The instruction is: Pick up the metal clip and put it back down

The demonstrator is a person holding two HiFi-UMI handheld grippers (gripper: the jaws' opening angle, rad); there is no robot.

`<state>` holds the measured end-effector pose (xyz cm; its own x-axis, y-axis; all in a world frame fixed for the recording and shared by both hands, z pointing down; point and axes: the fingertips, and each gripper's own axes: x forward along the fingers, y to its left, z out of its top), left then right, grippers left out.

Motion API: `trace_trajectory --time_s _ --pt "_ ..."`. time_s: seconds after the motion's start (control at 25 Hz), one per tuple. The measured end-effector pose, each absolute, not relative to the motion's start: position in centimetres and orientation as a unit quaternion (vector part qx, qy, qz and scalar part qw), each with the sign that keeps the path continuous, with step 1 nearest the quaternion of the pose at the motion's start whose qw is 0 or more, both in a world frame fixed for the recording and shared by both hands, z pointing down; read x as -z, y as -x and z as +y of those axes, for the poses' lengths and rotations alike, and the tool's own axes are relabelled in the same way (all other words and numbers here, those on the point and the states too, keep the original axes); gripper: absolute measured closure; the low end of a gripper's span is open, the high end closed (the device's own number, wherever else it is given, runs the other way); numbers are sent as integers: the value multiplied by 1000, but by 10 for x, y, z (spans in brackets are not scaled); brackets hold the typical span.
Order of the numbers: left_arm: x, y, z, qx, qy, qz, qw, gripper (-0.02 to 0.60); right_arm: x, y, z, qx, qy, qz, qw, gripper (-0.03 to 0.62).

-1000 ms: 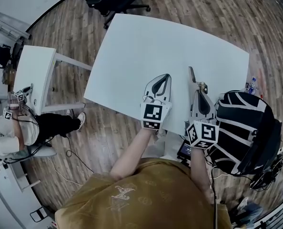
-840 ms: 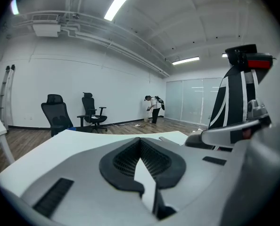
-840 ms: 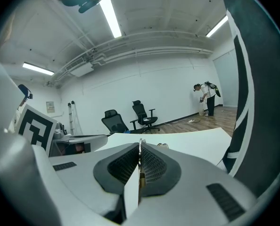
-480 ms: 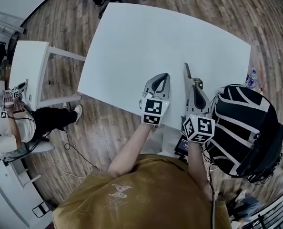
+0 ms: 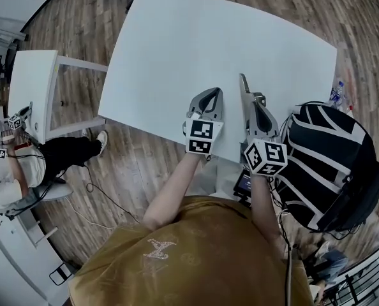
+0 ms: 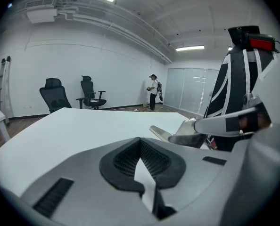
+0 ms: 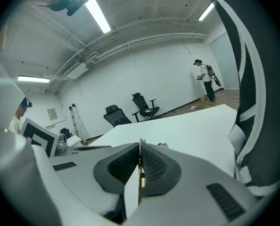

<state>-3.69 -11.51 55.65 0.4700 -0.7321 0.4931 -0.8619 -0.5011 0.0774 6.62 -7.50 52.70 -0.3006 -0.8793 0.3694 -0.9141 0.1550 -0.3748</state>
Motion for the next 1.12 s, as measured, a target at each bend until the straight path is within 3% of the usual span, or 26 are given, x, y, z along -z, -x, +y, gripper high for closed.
trace_trajectory --time_s 0.44,1.12 --pt "-570 28 -106 -215 -845 -460 168 575 -568 -74 -71 -363 -561 -743 21 577" --pt "-591 13 -102 -239 -847 -440 179 575 -593 -86 -72 -388 -557 -733 40 574"
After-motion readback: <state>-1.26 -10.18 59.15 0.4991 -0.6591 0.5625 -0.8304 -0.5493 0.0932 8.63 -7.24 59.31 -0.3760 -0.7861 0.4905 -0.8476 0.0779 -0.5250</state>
